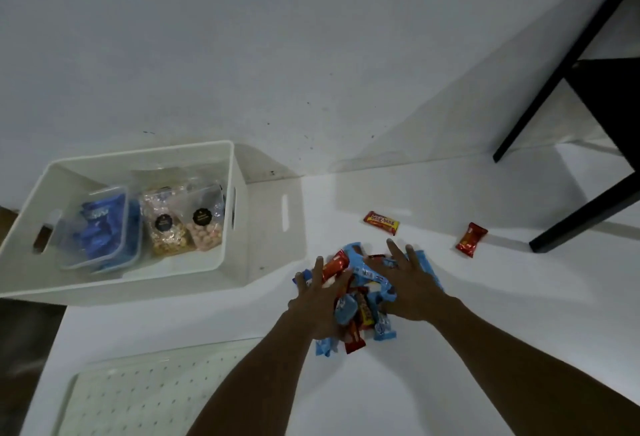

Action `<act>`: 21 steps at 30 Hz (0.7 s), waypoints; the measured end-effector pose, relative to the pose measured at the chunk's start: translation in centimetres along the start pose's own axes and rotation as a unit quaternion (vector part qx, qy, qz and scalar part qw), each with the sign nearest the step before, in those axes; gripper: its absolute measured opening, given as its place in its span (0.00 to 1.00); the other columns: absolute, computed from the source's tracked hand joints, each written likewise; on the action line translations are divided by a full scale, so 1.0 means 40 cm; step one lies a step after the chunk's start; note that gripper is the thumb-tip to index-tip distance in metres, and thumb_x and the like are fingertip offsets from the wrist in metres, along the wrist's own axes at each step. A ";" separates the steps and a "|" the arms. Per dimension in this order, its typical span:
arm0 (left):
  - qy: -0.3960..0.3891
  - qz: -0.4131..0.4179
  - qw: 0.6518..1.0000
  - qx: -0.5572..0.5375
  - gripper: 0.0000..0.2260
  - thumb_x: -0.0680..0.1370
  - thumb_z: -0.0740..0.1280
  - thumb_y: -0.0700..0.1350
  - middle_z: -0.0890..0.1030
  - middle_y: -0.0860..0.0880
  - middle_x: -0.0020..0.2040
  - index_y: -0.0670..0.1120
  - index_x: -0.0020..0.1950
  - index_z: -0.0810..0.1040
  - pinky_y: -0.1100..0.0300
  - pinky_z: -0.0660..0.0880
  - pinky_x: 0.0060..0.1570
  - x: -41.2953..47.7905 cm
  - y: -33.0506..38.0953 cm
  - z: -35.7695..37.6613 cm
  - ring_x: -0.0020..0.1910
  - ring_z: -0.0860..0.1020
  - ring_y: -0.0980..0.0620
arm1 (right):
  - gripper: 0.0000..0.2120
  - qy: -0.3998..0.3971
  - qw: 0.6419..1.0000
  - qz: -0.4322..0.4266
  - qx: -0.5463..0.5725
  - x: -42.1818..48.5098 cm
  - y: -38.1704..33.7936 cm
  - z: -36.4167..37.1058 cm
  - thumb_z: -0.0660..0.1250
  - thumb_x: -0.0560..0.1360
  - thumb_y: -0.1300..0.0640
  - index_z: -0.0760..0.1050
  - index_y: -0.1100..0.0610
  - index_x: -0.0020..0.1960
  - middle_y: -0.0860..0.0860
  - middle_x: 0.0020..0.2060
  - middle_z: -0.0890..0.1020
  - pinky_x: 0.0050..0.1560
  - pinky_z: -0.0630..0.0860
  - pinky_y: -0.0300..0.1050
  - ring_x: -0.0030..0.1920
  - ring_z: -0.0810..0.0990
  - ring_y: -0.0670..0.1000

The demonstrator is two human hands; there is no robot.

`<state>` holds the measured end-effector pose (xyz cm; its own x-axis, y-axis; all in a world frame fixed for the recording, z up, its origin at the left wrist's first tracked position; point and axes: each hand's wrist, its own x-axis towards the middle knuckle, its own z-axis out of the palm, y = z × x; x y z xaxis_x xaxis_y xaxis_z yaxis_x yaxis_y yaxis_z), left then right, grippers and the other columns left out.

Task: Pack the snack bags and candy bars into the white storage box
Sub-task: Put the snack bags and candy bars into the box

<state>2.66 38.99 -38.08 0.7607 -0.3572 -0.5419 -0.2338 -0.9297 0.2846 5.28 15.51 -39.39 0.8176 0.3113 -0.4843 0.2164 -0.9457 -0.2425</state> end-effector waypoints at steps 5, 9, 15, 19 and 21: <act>0.026 -0.061 0.998 -0.006 0.48 0.64 0.69 0.71 0.45 0.46 0.81 0.66 0.77 0.46 0.33 0.66 0.68 0.037 0.004 0.029 0.78 0.45 0.33 | 0.37 0.021 0.999 -0.021 -0.031 0.019 -0.028 -0.025 0.65 0.73 0.38 0.48 0.31 0.74 0.48 0.79 0.55 0.69 0.60 0.71 0.78 0.53 0.61; 0.106 -0.059 0.991 -0.048 0.34 0.71 0.71 0.62 0.59 0.49 0.73 0.63 0.74 0.61 0.47 0.75 0.62 0.058 0.024 0.021 0.69 0.59 0.44 | 0.27 0.089 0.994 -0.029 -0.060 0.027 -0.012 -0.036 0.65 0.76 0.49 0.62 0.39 0.73 0.50 0.72 0.69 0.63 0.70 0.59 0.71 0.68 0.59; 0.121 -0.062 0.983 -0.121 0.20 0.74 0.70 0.55 0.72 0.48 0.59 0.55 0.66 0.77 0.54 0.73 0.58 0.078 0.047 -0.002 0.58 0.70 0.47 | 0.24 0.102 0.994 -0.019 0.041 0.041 0.017 -0.021 0.70 0.71 0.59 0.75 0.49 0.67 0.53 0.67 0.74 0.56 0.78 0.52 0.61 0.77 0.58; 0.136 -0.063 0.979 -0.137 0.18 0.74 0.70 0.53 0.75 0.47 0.56 0.50 0.62 0.79 0.59 0.71 0.52 0.066 0.036 -0.028 0.55 0.74 0.47 | 0.19 0.155 0.975 0.004 0.162 0.020 0.027 -0.039 0.70 0.71 0.63 0.80 0.54 0.62 0.54 0.64 0.77 0.58 0.74 0.46 0.60 0.79 0.57; 0.154 -0.048 0.976 -0.144 0.16 0.73 0.70 0.52 0.76 0.47 0.52 0.49 0.59 0.80 0.61 0.70 0.46 0.053 0.028 -0.049 0.52 0.76 0.47 | 0.17 0.181 0.967 0.009 0.179 0.002 0.024 -0.064 0.69 0.70 0.65 0.82 0.54 0.58 0.54 0.59 0.80 0.54 0.75 0.46 0.56 0.80 0.57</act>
<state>5.19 37.37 -37.34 0.9275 -0.1841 -0.3254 -0.0060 -0.8776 0.4794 6.93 14.37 -37.53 0.9667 0.1808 -0.1812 0.0550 -0.8379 -0.5431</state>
